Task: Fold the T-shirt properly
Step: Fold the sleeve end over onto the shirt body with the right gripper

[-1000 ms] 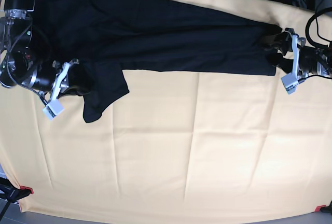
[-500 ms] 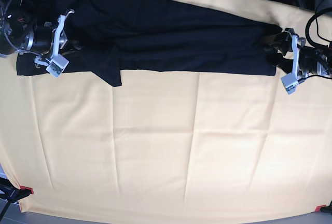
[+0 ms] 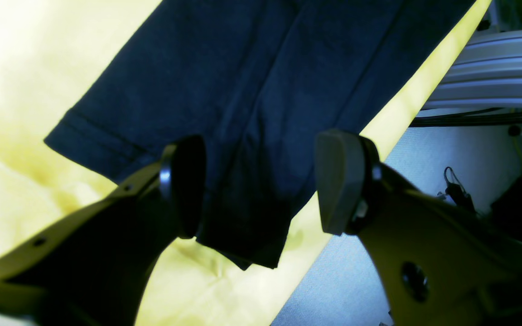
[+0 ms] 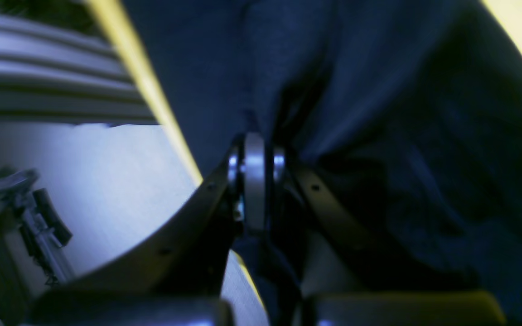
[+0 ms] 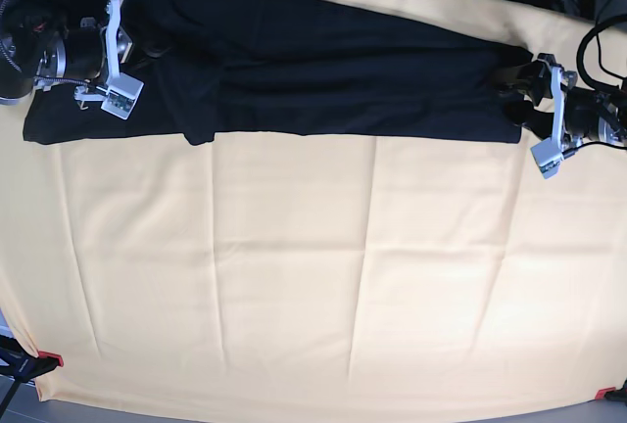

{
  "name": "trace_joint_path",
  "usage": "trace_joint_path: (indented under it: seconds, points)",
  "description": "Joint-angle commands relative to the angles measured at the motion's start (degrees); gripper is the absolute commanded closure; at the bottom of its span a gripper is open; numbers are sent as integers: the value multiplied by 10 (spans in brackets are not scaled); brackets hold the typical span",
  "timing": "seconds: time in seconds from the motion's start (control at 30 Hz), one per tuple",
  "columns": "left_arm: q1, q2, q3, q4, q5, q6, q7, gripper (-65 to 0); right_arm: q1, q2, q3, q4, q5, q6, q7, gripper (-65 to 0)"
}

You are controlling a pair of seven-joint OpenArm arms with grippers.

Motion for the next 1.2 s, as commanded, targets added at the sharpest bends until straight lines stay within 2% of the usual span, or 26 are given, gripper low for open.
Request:
trace_joint_path:
  seconds: [0.0, 0.17, 0.37, 0.57, 0.67, 0.7, 0.8, 0.83, 0.93, 1.07, 1.17]
  points:
    - [-9, -16, -8, 5, -11, -3, -5, -397, 4, 18, 4, 9, 26, 3, 7, 0]
    - [-8, -16, -8, 5, -12, -3, -5, -397, 4, 46, 4, 9, 22, 3, 7, 0]
    - [-8, -16, -8, 5, -11, -3, -4, -396, -14, 45, 4, -12, 14, 3, 7, 0]
    - [-8, -16, -8, 5, -12, -3, -4, -397, -34, 45, 4, -25, -120, 3, 7, 0]
    - [-8, -16, -8, 5, -12, -3, -4, -397, -33, 45, 4, -25, -154, 3, 7, 0]
    - [-8, -16, -8, 5, -12, -3, -4, -397, -34, 45, 4, -25, -154, 3, 7, -55]
    - [-8, -16, -8, 5, -11, -3, -4, -397, -33, 46, 4, -24, -152, 3, 7, -314]
    - [-8, -16, -8, 5, -12, -3, -4, -397, -33, 49, 4, -24, -152, 3, 7, -364]
    - [-8, -16, -8, 5, -11, -3, -4, -397, -32, 72, 5, -17, -134, 3, 7, -377]
    - [-9, -16, -8, 5, -11, -3, -4, -396, -32, 104, 17, 17, -48, 3, 7, -377]
    - [-10, -16, -8, 5, -11, -3, -4, -397, -32, 107, 43, 41, 12, 3, 7, -351]
